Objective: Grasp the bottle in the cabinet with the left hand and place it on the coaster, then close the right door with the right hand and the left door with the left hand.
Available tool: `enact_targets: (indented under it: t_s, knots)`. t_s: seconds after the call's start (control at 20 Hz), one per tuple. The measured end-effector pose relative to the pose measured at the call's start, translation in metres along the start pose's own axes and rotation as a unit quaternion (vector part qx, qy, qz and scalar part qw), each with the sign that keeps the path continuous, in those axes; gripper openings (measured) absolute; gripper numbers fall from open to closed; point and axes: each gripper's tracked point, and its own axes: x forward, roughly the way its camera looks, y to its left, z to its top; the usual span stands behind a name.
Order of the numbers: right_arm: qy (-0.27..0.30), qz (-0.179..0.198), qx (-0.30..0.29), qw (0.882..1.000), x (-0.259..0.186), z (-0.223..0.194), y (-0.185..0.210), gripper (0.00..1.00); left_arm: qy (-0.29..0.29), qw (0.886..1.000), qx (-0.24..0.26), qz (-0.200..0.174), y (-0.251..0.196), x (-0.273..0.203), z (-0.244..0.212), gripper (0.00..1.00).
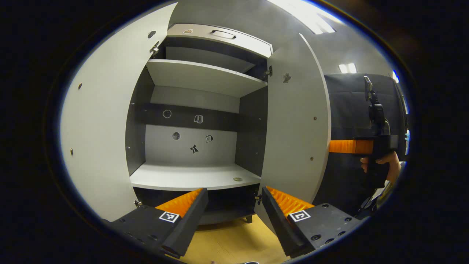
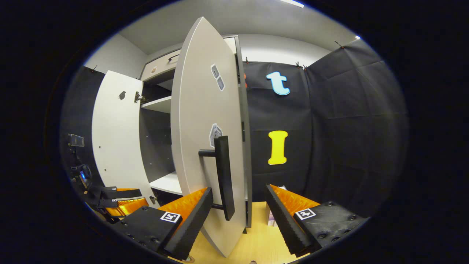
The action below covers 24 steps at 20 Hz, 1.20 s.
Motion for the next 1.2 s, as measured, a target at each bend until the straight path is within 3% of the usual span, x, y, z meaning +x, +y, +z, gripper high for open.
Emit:
enact_targets:
  t_s: [0.3,0.55,0.85,1.2]
  knots:
    - [0.005,0.058,0.015,0.998,0.036,-0.014,0.036,0.98,0.001,0.999,0.005,0.052,0.026,-0.034,0.005,0.93]
    - [0.010,0.105,0.013,0.994,0.068,-0.022,0.087,0.98,0.002,0.994,0.005,0.113,0.061,-0.063,0.007,0.93]
    - [0.002,0.117,0.004,0.993,0.113,-0.026,0.124,1.00,-0.008,0.978,0.006,0.206,0.117,-0.113,0.018,0.93]
    - [-0.007,0.085,-0.003,0.996,0.149,-0.027,0.138,0.99,-0.037,0.960,-0.014,0.279,0.166,-0.180,0.047,0.93]
